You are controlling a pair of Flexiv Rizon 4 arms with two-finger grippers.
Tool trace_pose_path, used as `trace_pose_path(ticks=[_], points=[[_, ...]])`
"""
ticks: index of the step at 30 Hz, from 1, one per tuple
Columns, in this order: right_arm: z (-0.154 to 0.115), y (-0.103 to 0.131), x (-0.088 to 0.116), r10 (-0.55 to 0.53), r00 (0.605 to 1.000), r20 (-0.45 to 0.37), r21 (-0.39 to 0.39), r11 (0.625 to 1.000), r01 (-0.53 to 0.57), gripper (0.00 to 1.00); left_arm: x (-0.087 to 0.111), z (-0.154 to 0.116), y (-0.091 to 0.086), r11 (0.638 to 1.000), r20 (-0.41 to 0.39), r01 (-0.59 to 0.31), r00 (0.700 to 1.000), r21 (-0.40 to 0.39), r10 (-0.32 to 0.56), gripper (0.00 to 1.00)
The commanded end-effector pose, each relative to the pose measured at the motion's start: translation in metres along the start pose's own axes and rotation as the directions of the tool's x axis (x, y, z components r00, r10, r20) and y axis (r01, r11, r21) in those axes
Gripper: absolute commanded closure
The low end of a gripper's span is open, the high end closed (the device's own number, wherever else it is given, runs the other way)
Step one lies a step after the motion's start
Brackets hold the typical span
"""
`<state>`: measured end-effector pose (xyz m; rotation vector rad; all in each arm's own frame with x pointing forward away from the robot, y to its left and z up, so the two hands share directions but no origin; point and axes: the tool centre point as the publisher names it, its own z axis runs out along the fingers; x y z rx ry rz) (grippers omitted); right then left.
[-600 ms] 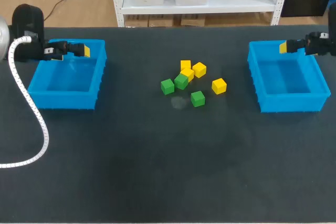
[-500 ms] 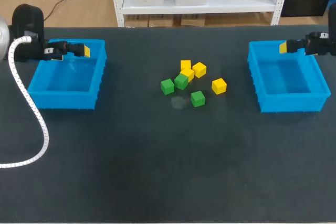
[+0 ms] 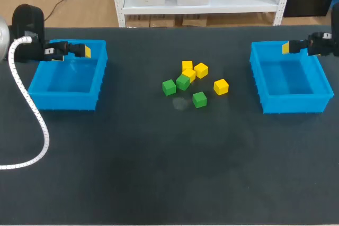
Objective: Put the green cubes in the right bin and the yellow cubes in the left bin.
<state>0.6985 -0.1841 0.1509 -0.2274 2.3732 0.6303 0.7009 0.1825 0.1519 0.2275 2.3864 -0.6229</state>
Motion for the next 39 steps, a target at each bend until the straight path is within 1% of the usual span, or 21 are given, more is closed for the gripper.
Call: trace_pose_path(ticks=[1, 34, 35, 36, 38, 39], points=[[0.001, -0.001, 0.000, -0.001, 1.000, -0.001, -0.003, 1.000, 0.001, 0.00, 0.002, 0.000, 0.002, 1.000, 0.008, -0.002, 1.000, 0.011, 0.002, 0.00], [0.001, -0.001, 0.000, -0.001, 1.000, -0.001, -0.003, 1.000, 0.001, 0.00, 0.002, 0.000, 0.002, 1.000, 0.008, -0.002, 1.000, 0.011, 0.002, 0.00], [0.005, 0.006, -0.003, -0.002, 1.000, -0.010, 0.022, 1.000, 0.002, 0.00, 0.002, 0.000, 0.002, 1.000, 0.008, -0.002, 1.000, 0.011, 0.002, 0.00], [0.008, 0.012, -0.004, -0.007, 1.000, -0.015, 0.030, 1.000, 0.008, 0.00, 0.002, 0.000, 0.002, 1.000, 0.008, -0.002, 1.000, 0.011, 0.002, 0.00], [0.019, 0.033, -0.007, -0.035, 0.997, -0.064, 0.073, 0.997, 0.040, 0.00, 0.002, 0.000, 0.002, 1.000, 0.008, -0.002, 1.000, 0.011, 0.002, 0.00], [0.025, 0.043, -0.007, -0.048, 0.995, -0.082, 0.083, 0.995, 0.055, 0.00, 0.002, 0.000, 0.002, 1.000, 0.008, -0.002, 1.000, 0.011, 0.002, 0.00]])
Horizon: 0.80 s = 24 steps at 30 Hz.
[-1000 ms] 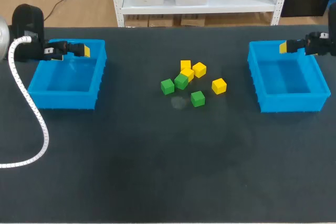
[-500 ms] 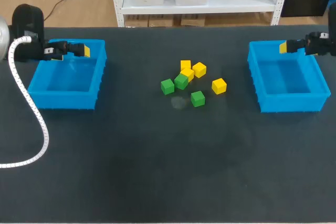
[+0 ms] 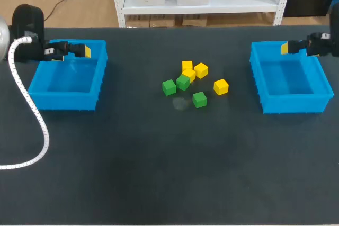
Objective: Put the green cubes in the right bin and the yellow cubes in the left bin.
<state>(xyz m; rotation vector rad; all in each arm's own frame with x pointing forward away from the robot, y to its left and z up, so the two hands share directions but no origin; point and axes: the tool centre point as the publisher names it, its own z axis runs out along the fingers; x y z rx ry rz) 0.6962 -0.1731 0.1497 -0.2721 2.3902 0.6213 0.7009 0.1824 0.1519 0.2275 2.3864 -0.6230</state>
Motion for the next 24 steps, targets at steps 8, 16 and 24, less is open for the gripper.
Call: trace_pose_path(ticks=[8, 16, 24], points=[[0.053, 0.091, 0.003, -0.083, 0.980, -0.181, 0.116, 0.988, 0.105, 0.00, 0.002, 0.000, 0.002, 1.000, 0.008, -0.002, 1.000, 0.011, 0.002, 0.00], [0.081, 0.111, 0.032, -0.081, 0.959, -0.270, 0.162, 0.978, 0.128, 0.00, 0.002, 0.000, 0.002, 1.000, 0.008, -0.002, 1.000, 0.011, 0.002, 0.00], [0.117, 0.134, 0.056, -0.134, 0.922, -0.364, 0.175, 0.962, 0.209, 0.00, 0.002, 0.000, 0.002, 1.000, 0.008, -0.002, 1.000, 0.011, 0.002, 0.00]])
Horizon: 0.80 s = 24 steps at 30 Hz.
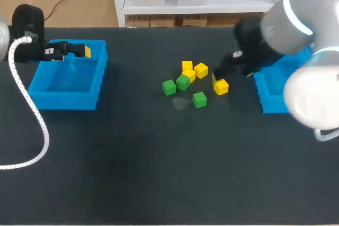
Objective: Put the green cubes in the right bin and the yellow cubes in the left bin.
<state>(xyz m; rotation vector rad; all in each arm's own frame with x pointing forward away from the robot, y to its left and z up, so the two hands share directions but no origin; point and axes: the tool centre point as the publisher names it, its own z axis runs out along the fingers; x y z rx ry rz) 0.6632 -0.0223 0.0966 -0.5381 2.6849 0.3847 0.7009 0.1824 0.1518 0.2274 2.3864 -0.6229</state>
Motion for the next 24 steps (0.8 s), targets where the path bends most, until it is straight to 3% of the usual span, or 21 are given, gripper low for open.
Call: trace_pose_path(ticks=[1, 13, 24], points=[[0.025, 0.017, -0.007, -0.015, 0.999, -0.036, 0.102, 0.995, 0.019, 0.00, 0.002, 0.000, 0.002, 1.000, 0.007, -0.002, 1.000, 0.011, 0.002, 0.00], [0.073, 0.045, 0.005, -0.076, 0.987, -0.143, 0.170, 0.980, 0.101, 0.00, 0.002, 0.000, 0.002, 1.000, 0.007, -0.002, 1.000, 0.011, 0.002, 0.00], [0.103, 0.033, 0.008, -0.053, 0.981, -0.185, 0.161, 0.983, 0.084, 0.00, 0.002, 0.000, 0.002, 1.000, 0.007, -0.002, 1.000, 0.011, 0.002, 0.00]])
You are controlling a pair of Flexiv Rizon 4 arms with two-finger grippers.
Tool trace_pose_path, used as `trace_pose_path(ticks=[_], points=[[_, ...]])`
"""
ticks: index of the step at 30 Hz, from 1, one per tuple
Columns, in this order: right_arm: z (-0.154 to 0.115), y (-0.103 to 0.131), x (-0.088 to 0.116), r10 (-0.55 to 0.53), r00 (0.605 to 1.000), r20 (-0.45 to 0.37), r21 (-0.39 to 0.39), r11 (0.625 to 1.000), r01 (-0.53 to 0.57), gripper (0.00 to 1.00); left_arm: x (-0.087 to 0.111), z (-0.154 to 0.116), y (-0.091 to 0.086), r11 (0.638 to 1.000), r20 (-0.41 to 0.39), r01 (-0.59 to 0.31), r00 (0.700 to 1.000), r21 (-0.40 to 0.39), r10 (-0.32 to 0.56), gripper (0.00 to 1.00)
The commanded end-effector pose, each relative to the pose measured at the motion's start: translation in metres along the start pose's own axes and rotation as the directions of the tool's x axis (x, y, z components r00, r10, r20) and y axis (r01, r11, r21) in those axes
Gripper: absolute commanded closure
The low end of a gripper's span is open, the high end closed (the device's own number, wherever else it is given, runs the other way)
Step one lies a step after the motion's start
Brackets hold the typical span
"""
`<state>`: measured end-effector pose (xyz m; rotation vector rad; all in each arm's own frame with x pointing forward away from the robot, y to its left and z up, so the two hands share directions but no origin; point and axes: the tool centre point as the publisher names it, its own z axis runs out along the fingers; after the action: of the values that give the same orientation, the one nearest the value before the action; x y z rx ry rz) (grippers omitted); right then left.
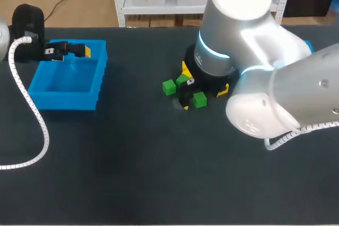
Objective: Put the green cubes in the right bin and the yellow cubes in the left bin.
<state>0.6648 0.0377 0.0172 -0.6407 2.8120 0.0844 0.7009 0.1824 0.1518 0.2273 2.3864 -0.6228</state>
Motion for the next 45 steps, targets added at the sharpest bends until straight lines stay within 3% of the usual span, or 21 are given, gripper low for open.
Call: trace_pose_path(ticks=[1, 23, 24, 25, 39, 45], points=[[0.014, -0.004, -0.006, 0.004, 1.000, -0.015, -0.008, 1.000, -0.004, 0.00, 0.002, 0.000, 0.002, 1.000, 0.007, -0.002, 1.000, 0.011, 0.002, 0.00], [0.033, -0.013, -0.011, 0.005, 1.000, -0.009, 0.000, 1.000, -0.005, 0.00, 0.002, 0.000, 0.002, 1.000, 0.007, -0.002, 1.000, 0.011, 0.002, 0.00], [0.034, -0.014, -0.011, 0.008, 1.000, -0.008, 0.002, 1.000, -0.008, 0.73, 0.002, 0.000, 0.002, 1.000, 0.007, -0.002, 1.000, 0.011, 0.002, 0.00], [0.034, -0.014, -0.011, 0.009, 1.000, -0.008, 0.003, 1.000, -0.009, 0.98, 0.002, 0.000, 0.002, 1.000, 0.007, -0.002, 1.000, 0.011, 0.002, 0.00], [0.029, -0.016, -0.011, 0.001, 1.000, 0.006, -0.002, 1.000, -0.001, 1.00, 0.002, 0.000, 0.002, 1.000, 0.007, -0.002, 1.000, 0.011, 0.002, 0.00], [-0.014, -0.040, -0.026, 0.032, 0.992, 0.120, -0.011, 0.999, -0.031, 1.00, 0.002, 0.000, 0.002, 1.000, 0.007, -0.002, 1.000, 0.011, 0.002, 0.00]])
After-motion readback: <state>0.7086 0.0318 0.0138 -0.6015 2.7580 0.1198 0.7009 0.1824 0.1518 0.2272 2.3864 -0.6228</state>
